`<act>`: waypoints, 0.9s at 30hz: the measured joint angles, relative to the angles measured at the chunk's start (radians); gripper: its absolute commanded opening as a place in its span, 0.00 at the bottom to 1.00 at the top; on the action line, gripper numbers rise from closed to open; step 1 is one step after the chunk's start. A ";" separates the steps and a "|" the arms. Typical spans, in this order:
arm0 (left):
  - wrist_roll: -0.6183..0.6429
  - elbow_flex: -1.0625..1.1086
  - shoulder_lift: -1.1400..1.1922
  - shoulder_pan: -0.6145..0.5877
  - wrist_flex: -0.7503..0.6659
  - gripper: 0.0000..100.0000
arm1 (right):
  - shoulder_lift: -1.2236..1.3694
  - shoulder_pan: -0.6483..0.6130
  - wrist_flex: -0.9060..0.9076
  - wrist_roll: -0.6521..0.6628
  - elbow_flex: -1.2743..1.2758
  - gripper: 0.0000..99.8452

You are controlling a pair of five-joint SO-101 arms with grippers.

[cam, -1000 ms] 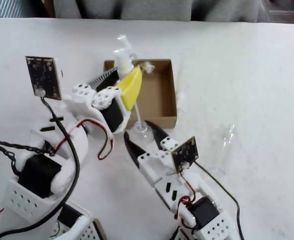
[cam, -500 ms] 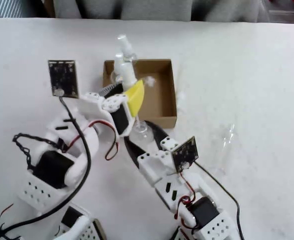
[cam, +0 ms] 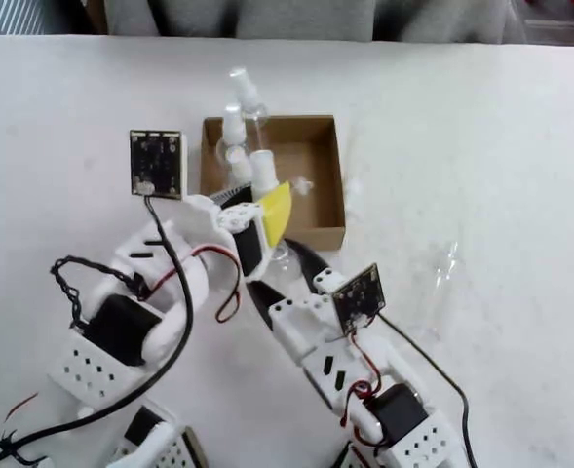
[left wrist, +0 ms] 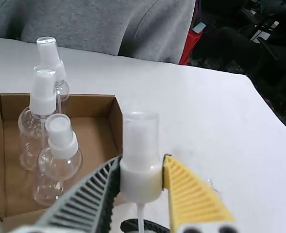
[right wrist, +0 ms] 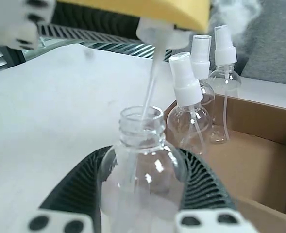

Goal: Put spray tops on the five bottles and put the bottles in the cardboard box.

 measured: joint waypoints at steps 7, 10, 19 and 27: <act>-0.232 0.101 -0.129 0.008 -0.003 0.08 | 0.002 -0.008 0.005 0.002 0.000 0.02; -0.241 0.184 -0.230 0.038 -0.003 0.08 | 0.002 -0.008 0.005 0.002 0.000 0.02; -0.150 0.459 -0.493 0.103 -0.137 0.08 | -0.002 -0.002 0.005 0.002 0.000 0.02; -0.101 0.549 -0.554 0.118 -0.210 0.08 | 0.000 -0.002 0.005 0.002 0.000 0.02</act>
